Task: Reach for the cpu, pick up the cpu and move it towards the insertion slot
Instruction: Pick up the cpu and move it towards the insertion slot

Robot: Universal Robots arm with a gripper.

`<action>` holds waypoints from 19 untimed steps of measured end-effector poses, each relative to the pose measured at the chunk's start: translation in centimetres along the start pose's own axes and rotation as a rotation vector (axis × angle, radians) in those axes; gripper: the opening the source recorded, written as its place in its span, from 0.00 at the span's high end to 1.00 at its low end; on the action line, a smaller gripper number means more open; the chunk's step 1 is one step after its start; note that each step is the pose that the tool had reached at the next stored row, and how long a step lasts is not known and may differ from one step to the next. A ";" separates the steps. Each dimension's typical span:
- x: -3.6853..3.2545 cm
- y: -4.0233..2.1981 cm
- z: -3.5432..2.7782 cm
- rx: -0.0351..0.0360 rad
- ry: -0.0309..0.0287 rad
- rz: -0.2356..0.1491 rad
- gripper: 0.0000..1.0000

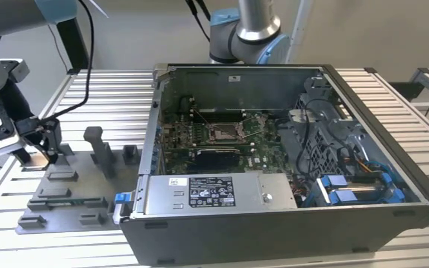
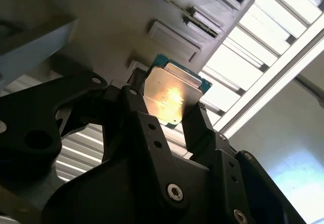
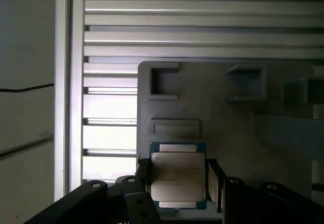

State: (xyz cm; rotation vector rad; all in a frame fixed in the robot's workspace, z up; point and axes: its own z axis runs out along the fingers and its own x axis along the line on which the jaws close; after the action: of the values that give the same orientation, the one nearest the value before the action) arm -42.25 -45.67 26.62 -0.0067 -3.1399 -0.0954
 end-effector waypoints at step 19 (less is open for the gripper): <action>0.00 0.17 -2.76 0.0000 0.0000 0.000 1.00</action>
State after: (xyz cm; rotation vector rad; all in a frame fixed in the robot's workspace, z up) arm -42.25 -45.67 29.39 -0.0066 -3.1399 -0.0954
